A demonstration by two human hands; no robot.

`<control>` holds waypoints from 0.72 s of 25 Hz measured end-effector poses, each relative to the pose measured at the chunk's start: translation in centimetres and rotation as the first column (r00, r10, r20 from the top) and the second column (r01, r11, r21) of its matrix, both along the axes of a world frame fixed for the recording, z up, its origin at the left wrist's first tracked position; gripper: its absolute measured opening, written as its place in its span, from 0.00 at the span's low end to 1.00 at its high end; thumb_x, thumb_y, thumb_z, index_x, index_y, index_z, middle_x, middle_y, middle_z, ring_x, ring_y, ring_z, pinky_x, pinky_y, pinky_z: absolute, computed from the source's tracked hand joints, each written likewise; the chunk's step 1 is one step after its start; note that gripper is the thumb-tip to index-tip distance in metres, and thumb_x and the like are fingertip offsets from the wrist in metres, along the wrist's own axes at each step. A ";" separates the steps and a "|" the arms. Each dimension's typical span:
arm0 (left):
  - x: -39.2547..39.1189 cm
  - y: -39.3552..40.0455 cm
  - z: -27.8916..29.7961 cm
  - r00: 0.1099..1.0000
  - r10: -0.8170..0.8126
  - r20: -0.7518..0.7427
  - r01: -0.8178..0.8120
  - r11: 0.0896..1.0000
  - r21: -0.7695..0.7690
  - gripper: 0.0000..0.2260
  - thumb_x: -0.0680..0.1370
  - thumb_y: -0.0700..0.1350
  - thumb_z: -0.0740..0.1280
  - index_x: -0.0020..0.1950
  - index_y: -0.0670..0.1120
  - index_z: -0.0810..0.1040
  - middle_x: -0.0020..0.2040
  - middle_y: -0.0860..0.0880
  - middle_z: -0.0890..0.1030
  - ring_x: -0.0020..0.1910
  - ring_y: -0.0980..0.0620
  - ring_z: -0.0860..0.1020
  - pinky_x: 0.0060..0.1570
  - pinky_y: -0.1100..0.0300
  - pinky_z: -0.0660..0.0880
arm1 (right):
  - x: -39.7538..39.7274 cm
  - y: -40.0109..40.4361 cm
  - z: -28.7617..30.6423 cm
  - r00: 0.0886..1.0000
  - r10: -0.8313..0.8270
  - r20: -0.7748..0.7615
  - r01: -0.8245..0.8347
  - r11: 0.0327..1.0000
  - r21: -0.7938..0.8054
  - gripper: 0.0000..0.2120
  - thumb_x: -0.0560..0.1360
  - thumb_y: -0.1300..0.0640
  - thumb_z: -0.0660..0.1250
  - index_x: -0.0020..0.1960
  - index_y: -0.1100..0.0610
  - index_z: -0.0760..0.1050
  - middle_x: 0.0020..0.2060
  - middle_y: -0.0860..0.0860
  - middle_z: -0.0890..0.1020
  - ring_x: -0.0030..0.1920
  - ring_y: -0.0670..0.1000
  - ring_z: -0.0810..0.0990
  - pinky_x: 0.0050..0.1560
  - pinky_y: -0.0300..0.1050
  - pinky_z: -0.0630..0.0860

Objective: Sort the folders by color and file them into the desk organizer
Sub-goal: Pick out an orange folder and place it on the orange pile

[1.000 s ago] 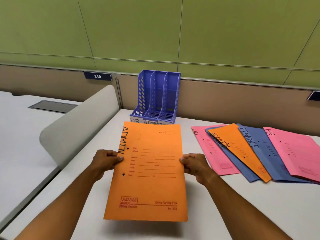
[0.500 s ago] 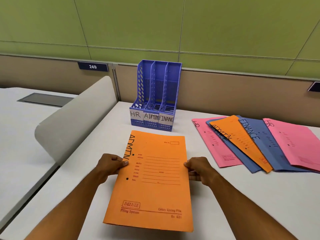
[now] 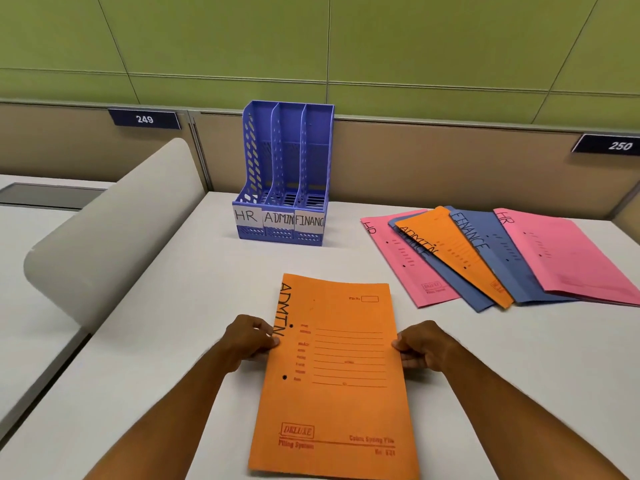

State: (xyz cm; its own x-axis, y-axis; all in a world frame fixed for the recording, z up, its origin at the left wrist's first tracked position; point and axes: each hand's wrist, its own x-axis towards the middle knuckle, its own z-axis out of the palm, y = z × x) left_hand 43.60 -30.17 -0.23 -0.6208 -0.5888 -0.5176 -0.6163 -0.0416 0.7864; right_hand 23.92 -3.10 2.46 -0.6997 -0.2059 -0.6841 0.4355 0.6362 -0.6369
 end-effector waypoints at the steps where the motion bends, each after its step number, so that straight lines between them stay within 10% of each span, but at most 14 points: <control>1: -0.2 0.4 0.0 1.000 -0.006 0.011 0.006 1.000 -0.006 0.02 0.71 0.36 0.73 0.40 0.38 0.82 0.38 0.41 0.84 0.36 0.46 0.84 0.34 0.57 0.80 | 0.0 0.5 -0.1 1.000 0.002 0.015 -0.002 1.000 0.016 0.04 0.74 0.71 0.65 0.46 0.67 0.78 0.45 0.64 0.84 0.46 0.61 0.85 0.48 0.57 0.83; 11: -1.3 2.3 -0.1 0.991 -0.044 0.127 0.048 0.998 -0.027 0.07 0.74 0.41 0.72 0.42 0.36 0.82 0.38 0.38 0.84 0.32 0.45 0.84 0.32 0.56 0.81 | 0.2 2.6 -0.4 0.993 -0.057 0.101 0.054 0.998 0.030 0.05 0.75 0.69 0.66 0.50 0.69 0.77 0.46 0.65 0.83 0.43 0.61 0.84 0.51 0.58 0.82; 18: -1.7 2.2 0.3 0.995 0.004 0.103 0.007 0.995 -0.104 0.18 0.74 0.52 0.72 0.45 0.36 0.81 0.39 0.39 0.84 0.33 0.46 0.83 0.36 0.54 0.82 | 0.2 3.4 1.1 0.985 -0.029 0.171 0.036 0.999 -0.038 0.29 0.77 0.42 0.63 0.60 0.69 0.72 0.54 0.66 0.80 0.51 0.65 0.81 0.51 0.56 0.79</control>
State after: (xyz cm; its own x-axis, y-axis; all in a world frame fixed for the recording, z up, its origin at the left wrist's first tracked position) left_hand 41.94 -27.95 0.11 -0.5684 -0.6418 -0.5149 -0.6941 0.0379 0.7189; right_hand 24.15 0.31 3.57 -0.5809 -0.2146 -0.7852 0.5598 0.5949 -0.5767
